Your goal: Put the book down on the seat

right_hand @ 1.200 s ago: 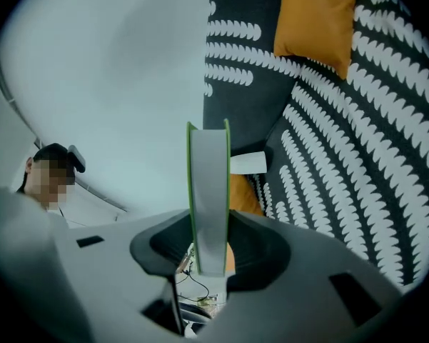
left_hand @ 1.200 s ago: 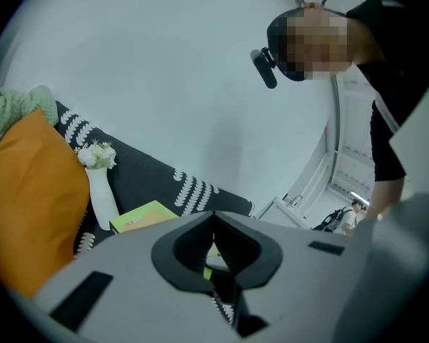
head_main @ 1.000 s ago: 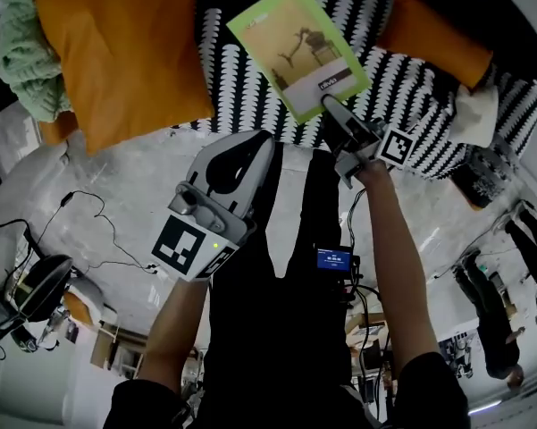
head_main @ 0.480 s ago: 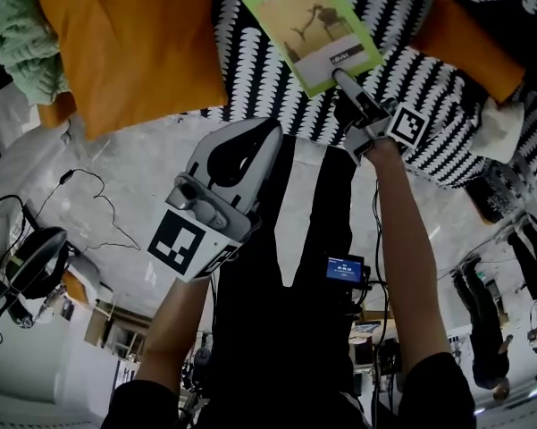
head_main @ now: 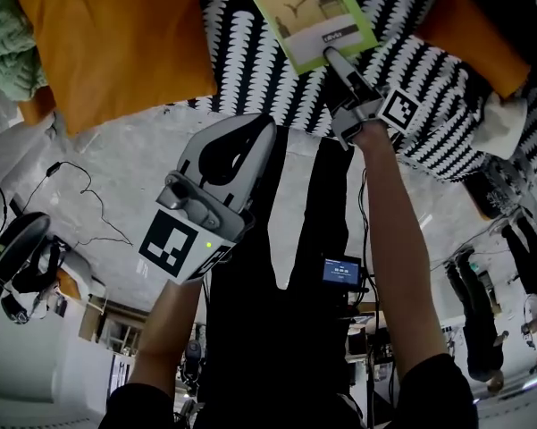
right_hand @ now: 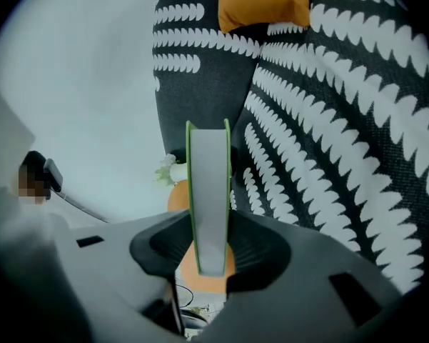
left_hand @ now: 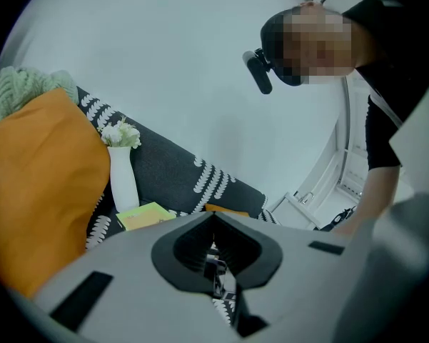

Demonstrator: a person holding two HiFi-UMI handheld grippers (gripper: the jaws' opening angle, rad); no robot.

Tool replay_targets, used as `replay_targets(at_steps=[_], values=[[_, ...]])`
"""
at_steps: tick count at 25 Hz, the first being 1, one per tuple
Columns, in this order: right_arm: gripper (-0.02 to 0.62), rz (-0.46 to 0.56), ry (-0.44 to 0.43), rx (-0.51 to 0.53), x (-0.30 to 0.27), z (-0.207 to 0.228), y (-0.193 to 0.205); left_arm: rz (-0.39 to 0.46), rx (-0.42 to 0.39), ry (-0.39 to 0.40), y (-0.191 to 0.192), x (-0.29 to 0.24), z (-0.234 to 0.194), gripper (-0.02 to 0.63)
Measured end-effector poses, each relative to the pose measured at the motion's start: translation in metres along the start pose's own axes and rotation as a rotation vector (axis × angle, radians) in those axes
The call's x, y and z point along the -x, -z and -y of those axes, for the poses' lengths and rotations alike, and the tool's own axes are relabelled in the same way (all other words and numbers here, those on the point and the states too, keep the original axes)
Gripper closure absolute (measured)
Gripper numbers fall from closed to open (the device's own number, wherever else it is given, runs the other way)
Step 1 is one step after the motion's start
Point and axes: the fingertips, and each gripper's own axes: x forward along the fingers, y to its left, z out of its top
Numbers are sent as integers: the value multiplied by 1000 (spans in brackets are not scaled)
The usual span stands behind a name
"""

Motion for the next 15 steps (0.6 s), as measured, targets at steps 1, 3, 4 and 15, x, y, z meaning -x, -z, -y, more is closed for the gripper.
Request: replay_targets(at_steps=[1, 3, 4, 15], values=[[437, 0, -7, -2, -2, 4, 1, 3, -7, 1, 3, 0, 0, 592], [437, -9, -7, -8, -3, 10, 1, 4, -12, 2, 3, -1, 3, 592], [437, -17, 0, -11, -4, 12, 1, 4, -15, 3, 1, -2, 4, 592], [437, -72, 34, -14, -12, 16, -7, 12, -17, 2, -4, -2, 6, 592]])
